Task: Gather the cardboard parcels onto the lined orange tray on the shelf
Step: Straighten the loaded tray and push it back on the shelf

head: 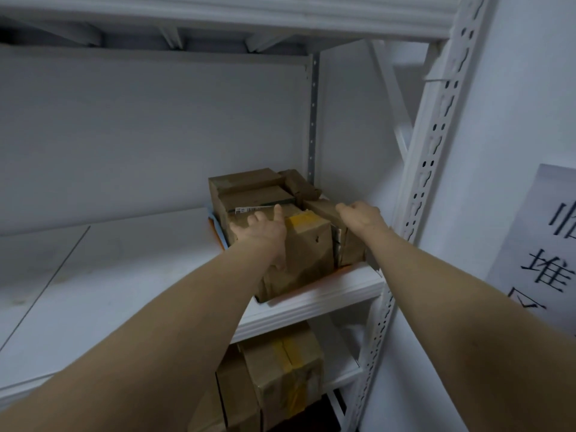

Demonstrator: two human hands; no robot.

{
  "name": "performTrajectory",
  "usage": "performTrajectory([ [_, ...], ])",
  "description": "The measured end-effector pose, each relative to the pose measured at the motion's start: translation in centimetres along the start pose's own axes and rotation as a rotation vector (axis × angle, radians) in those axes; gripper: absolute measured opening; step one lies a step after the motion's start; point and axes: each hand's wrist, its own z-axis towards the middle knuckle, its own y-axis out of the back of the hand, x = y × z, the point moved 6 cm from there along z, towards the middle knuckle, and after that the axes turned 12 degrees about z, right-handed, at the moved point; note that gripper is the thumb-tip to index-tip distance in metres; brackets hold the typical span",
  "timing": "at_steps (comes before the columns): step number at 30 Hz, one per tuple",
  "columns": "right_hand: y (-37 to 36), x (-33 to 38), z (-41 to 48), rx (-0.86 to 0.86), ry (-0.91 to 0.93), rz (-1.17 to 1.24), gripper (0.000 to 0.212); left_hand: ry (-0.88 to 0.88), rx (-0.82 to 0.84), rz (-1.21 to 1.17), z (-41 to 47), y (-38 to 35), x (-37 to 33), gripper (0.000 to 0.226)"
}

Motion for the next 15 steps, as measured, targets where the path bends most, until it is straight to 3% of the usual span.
performTrajectory([
  [3, 0.2, 0.6, -2.0, -0.071, 0.014, -0.045, 0.062, -0.001, -0.026, -0.005, -0.9, 0.2, 0.7, 0.126],
  [15, -6.4, 7.9, -12.1, -0.243, 0.213, -0.105, 0.040, -0.027, -0.102, -0.101, -7.6, -0.9, 9.2, 0.120],
])
